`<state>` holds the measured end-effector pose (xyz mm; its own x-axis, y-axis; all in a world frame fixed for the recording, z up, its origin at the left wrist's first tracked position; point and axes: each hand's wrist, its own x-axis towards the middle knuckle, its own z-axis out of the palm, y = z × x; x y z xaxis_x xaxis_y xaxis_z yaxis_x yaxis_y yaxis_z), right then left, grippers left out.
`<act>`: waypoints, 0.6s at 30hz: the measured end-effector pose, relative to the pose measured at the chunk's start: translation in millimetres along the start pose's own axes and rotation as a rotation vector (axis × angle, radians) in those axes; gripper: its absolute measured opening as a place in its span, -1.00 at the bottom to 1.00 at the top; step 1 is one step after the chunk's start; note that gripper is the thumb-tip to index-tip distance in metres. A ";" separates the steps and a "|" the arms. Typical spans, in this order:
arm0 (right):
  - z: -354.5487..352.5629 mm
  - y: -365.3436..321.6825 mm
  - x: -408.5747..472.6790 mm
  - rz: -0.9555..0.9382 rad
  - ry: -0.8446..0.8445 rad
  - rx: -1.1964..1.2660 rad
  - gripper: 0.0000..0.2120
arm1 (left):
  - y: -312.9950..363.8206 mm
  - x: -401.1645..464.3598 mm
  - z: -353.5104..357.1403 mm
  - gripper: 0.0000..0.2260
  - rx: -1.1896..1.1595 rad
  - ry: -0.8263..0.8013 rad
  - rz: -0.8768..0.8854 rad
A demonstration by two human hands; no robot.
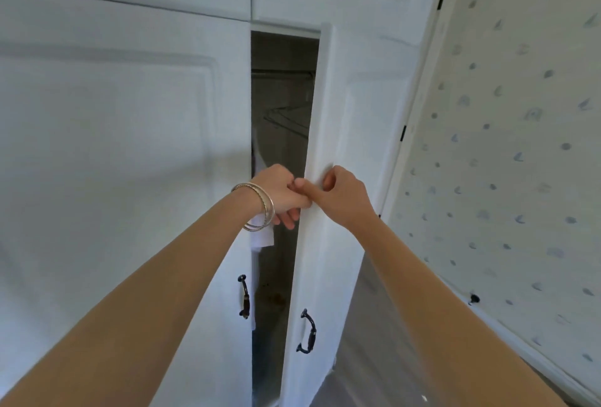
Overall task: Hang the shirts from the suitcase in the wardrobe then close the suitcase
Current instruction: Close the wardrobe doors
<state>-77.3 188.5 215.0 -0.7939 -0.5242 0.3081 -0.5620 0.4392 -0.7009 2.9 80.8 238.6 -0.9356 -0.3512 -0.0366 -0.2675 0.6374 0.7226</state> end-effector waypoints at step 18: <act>48.7 -8.7 88.0 -0.208 -0.229 0.050 -0.89 | -34.1 48.1 -12.1 -0.58 0.059 0.169 -0.209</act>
<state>-130.9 103.0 216.8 -0.5867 -0.7525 0.2993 -0.6906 0.2719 -0.6702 -30.3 33.9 220.6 -0.8086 -0.5852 -0.0616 -0.4681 0.5763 0.6699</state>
